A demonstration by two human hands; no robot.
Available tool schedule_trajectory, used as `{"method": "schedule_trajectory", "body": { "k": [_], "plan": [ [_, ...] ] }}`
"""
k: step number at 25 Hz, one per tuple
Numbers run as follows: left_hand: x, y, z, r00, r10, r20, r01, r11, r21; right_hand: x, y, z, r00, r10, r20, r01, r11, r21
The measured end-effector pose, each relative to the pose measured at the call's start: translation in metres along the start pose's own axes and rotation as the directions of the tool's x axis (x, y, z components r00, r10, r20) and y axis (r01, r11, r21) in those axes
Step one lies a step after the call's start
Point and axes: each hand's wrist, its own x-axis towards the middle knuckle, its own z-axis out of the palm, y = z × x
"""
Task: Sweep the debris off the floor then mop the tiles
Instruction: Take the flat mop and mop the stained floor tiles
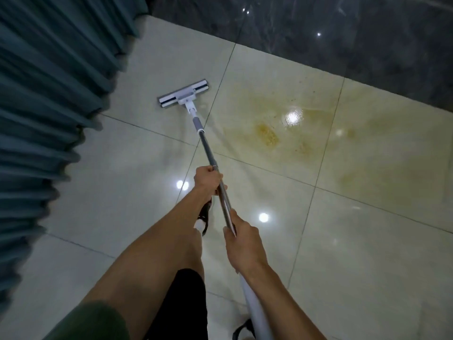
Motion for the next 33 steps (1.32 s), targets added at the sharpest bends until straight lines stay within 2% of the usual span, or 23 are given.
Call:
{"method": "schedule_trajectory", "body": {
  "k": [6,8,11,17,21,28,31,33],
  "plan": [
    [0.129,0.164,-0.055,0.998,0.051,0.021,-0.052,0.998,0.04,0.143,-0.157,-0.011,0.996,-0.036,-0.083,0.038,0.999,0.022],
    [0.158,0.199,-0.069,0.998,0.051,0.041,-0.053,0.997,0.055,0.175,-0.187,-0.012,0.995,-0.026,-0.096,0.031,0.998,0.053],
    [0.164,0.216,-0.071,0.995,0.011,0.101,-0.018,0.998,0.067,0.185,-0.196,-0.017,0.997,0.008,-0.079,-0.004,0.999,0.052],
    [0.128,0.173,-0.051,0.988,0.001,0.156,-0.024,0.989,0.147,0.137,-0.152,-0.015,0.997,0.031,-0.073,-0.021,0.991,0.128],
    [0.074,0.1,-0.033,0.977,-0.017,0.212,-0.034,0.972,0.232,0.067,-0.086,0.007,0.995,0.064,-0.077,-0.051,0.986,0.159],
    [-0.046,-0.036,0.001,0.952,-0.036,0.305,-0.05,0.961,0.272,-0.074,0.031,0.033,0.989,0.092,-0.114,-0.063,0.97,0.234],
    [-0.08,-0.069,0.012,0.947,-0.066,0.314,-0.026,0.96,0.28,-0.111,0.056,0.036,0.984,0.133,-0.115,-0.105,0.969,0.226],
    [-0.082,-0.071,0.015,0.957,-0.036,0.289,-0.039,0.967,0.252,-0.113,0.056,0.033,0.984,0.136,-0.115,-0.105,0.964,0.244]
  ]
}}
